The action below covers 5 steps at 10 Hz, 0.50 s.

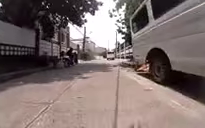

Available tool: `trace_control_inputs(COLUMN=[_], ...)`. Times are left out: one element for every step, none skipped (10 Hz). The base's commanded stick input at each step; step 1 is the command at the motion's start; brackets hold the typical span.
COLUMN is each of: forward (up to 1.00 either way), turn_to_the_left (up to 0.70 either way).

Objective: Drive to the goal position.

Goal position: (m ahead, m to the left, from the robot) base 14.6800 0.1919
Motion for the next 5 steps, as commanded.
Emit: trace_control_inputs(forward=[0.85, 0.85, 0.85, 0.85, 0.85], turn_to_the_left=[0.0, 0.0, 0.0, 0.0, 0.0])
